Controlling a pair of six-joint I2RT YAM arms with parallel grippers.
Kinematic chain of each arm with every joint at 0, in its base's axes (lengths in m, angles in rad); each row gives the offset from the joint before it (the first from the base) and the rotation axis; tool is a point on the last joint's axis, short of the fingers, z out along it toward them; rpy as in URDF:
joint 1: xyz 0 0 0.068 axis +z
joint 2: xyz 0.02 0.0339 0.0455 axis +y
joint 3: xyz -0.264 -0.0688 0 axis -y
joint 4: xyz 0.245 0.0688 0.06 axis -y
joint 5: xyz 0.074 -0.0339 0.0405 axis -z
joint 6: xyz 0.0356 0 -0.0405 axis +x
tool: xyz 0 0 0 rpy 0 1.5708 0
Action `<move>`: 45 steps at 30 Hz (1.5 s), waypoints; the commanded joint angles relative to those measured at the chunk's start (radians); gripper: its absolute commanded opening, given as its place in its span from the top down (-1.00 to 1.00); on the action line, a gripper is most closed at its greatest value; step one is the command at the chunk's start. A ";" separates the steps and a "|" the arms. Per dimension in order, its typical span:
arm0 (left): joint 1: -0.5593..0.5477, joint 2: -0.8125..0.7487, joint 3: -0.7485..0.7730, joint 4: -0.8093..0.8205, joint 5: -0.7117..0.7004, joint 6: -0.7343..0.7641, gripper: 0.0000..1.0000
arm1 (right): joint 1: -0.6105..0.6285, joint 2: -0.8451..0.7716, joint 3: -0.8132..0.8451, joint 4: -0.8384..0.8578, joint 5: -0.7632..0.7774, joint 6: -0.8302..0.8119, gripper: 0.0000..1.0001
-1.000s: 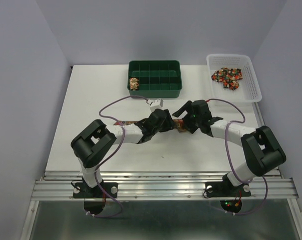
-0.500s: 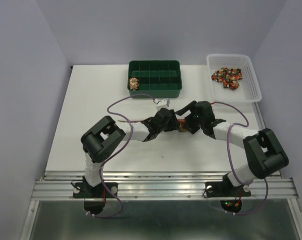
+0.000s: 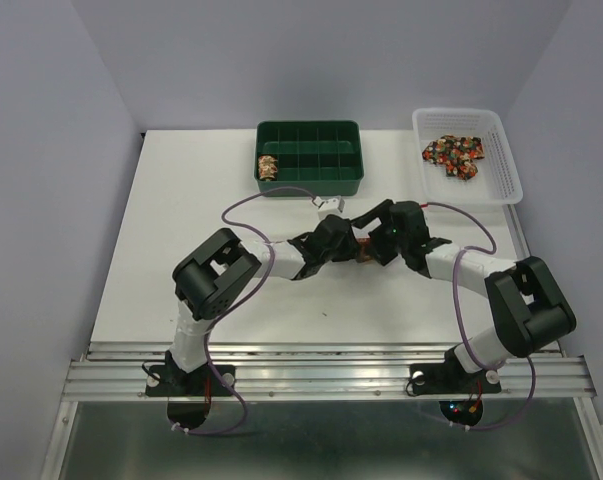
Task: Roll the ties
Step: Roll the tie
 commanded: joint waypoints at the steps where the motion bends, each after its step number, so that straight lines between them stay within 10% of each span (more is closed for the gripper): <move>1: -0.008 0.015 0.055 0.009 0.005 0.016 0.25 | -0.008 0.003 -0.002 0.051 -0.004 -0.006 -1.00; 20: -0.007 0.041 0.100 -0.037 -0.029 0.032 0.33 | -0.054 -0.191 0.094 -0.269 0.173 -0.406 -1.00; 32: -0.004 0.054 0.131 -0.057 -0.055 0.053 0.34 | -0.175 -0.096 0.079 -0.165 -0.178 -0.854 -0.95; 45: -0.002 0.061 0.153 -0.068 -0.084 0.078 0.33 | -0.209 -0.027 0.018 -0.078 -0.202 -0.811 -0.69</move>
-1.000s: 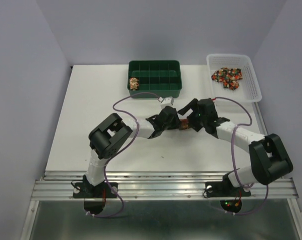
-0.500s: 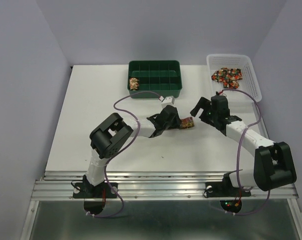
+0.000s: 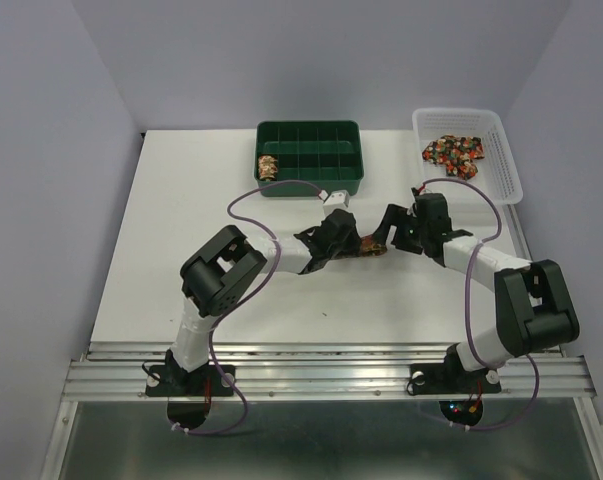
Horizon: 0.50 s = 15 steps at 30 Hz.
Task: Roll the ties
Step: Roll the tie
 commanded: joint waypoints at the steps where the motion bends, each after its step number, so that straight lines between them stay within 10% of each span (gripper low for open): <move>1: -0.002 0.005 0.052 -0.011 -0.030 0.032 0.33 | -0.029 -0.015 -0.035 0.100 0.000 0.008 -0.68; 15: -0.002 0.023 0.066 -0.013 -0.020 0.032 0.32 | -0.061 0.065 -0.087 0.183 -0.150 0.096 -0.35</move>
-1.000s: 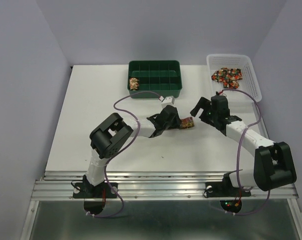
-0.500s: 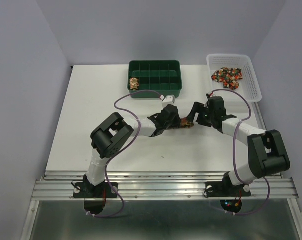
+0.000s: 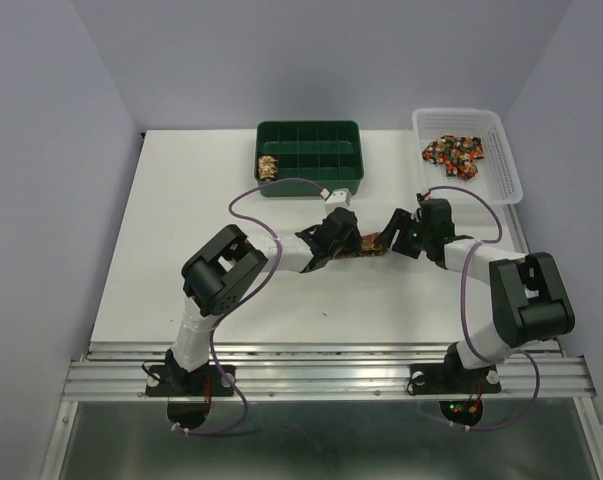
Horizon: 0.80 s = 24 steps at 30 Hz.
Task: Roll the ties
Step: Roll the tie
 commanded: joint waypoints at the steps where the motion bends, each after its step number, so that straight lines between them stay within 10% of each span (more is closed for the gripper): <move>1: -0.002 0.012 0.040 0.003 -0.010 0.019 0.33 | -0.008 0.029 -0.038 0.074 -0.085 0.032 -0.34; 18: -0.004 0.011 0.031 0.003 -0.009 0.019 0.33 | -0.007 0.158 -0.043 0.128 -0.142 0.074 0.03; 24: -0.002 0.011 0.033 0.003 -0.003 0.019 0.32 | -0.008 0.152 -0.049 0.099 -0.095 0.072 0.54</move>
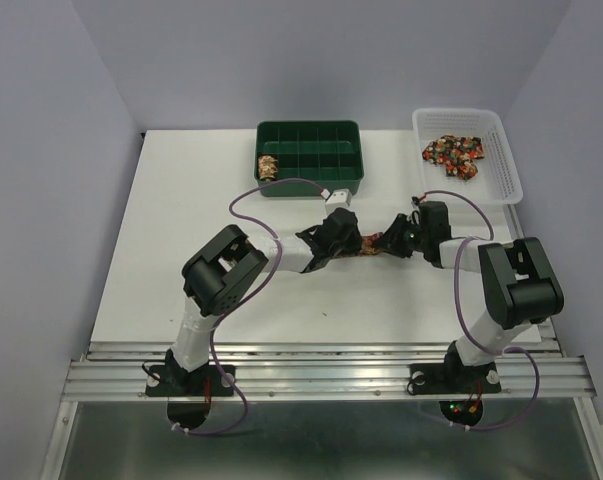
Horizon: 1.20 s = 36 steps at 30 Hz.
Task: Roll the ties
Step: Roll the tie
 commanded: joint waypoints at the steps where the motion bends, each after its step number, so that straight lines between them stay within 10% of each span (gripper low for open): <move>1: -0.004 0.004 0.031 0.001 -0.002 0.020 0.33 | 0.004 0.015 -0.027 -0.058 0.057 -0.011 0.63; 7: -0.004 -0.074 -0.018 0.001 0.008 0.031 0.32 | 0.003 -0.031 -0.025 -0.081 0.105 -0.010 0.98; 22: 0.110 -0.542 -0.466 -0.074 -0.203 -0.034 0.28 | 0.004 -0.217 0.086 -0.421 0.381 -0.066 0.99; 36: 0.291 -0.372 -0.408 -0.097 -0.091 0.018 0.33 | 0.006 -0.206 0.168 -0.508 0.472 -0.131 0.99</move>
